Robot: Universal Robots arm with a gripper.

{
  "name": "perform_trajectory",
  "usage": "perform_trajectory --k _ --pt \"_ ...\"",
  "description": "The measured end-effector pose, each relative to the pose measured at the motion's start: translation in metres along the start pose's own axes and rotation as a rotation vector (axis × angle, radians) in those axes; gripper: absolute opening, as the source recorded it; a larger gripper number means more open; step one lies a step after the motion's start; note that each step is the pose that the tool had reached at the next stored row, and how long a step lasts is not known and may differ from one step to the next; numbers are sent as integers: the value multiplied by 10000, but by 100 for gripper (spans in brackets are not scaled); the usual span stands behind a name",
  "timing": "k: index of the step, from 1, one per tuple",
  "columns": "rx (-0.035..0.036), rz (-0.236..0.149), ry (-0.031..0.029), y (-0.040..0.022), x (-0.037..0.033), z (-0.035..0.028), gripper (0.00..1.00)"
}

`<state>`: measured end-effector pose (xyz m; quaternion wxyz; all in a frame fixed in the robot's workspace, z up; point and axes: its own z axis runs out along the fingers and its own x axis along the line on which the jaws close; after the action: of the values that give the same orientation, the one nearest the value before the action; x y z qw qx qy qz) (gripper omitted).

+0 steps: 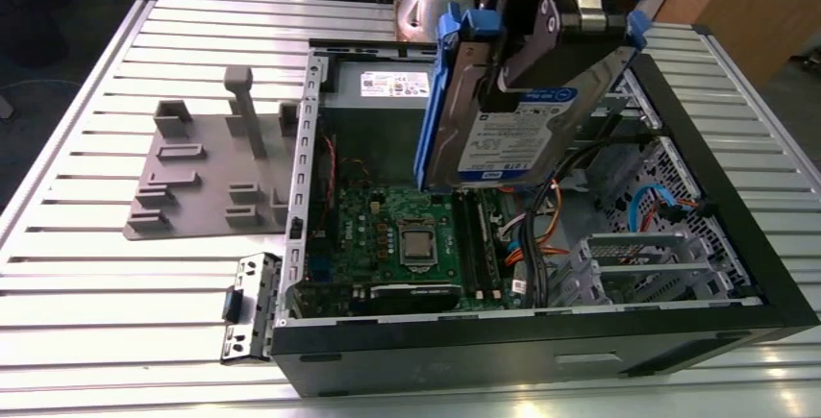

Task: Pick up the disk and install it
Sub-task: 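Pick up the disk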

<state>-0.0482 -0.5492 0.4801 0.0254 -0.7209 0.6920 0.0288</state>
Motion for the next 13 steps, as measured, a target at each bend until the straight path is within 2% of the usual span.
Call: perform_trajectory --k 4,7,13 --pt "2 0 -23 0 124 17 36" --pt "0 0 -56 -38 187 34 36" --pt "-32 2 -56 -258 232 60 36"
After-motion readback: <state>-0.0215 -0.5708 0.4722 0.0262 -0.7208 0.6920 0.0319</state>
